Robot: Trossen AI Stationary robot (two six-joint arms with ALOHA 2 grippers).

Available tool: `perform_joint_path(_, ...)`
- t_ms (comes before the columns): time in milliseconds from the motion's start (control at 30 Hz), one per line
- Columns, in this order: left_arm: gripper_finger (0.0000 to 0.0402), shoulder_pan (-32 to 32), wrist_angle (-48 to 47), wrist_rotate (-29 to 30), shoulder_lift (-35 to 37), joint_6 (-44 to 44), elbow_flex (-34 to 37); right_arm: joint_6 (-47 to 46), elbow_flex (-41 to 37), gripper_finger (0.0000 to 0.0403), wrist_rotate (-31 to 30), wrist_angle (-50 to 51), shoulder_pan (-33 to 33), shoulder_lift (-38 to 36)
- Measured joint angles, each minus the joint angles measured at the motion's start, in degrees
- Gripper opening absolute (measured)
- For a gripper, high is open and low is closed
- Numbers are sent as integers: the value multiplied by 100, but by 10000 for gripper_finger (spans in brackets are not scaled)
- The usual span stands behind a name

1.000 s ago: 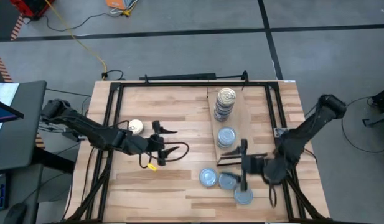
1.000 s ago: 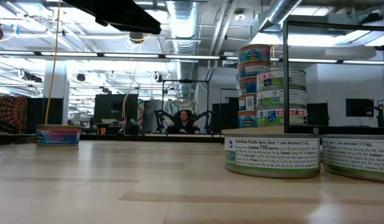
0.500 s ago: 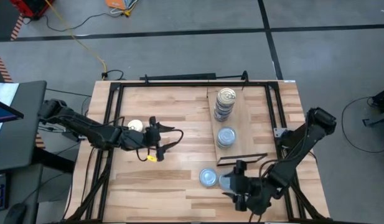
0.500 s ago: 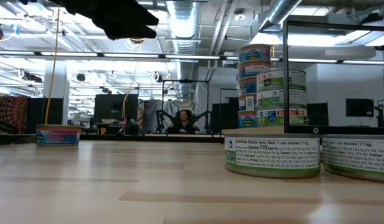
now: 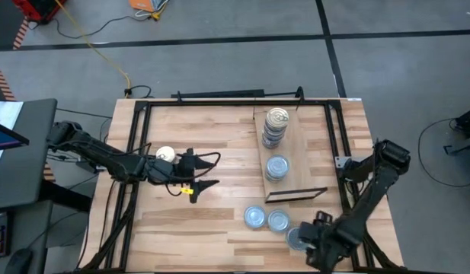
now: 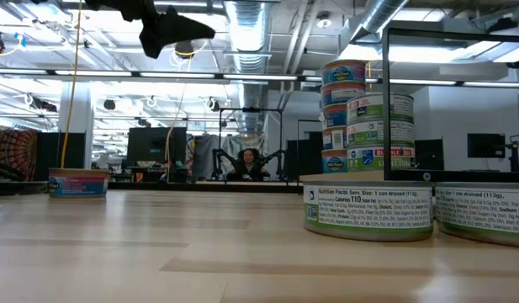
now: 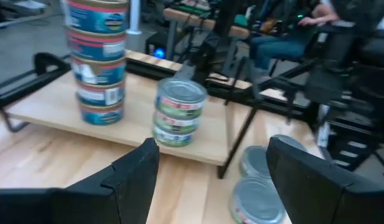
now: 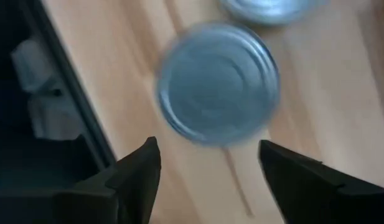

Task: Stack canned seafood by type on shelf
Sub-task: Stack the green tuna can on top of the other green tuna can on the shelf

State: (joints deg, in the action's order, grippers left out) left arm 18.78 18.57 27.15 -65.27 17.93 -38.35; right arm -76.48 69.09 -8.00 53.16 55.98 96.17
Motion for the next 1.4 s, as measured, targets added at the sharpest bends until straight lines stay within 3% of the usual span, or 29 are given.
perform_joint_path(233,280,114,882,19,-214,-276,0,-1803,-864,276,-919,-239,799,-418)
perform_joint_path(400,280,114,1230,34,-371,-349,0,-2365,-1220,273,-1213,-752,923,-264)
perform_joint_path(700,280,185,1164,16,-733,155,0,-2414,-1243,273,-1285,-536,918,-206)
perform_joint_path(1400,280,193,1231,53,-783,148,-1,-2360,-1246,273,-1291,-520,761,-206)
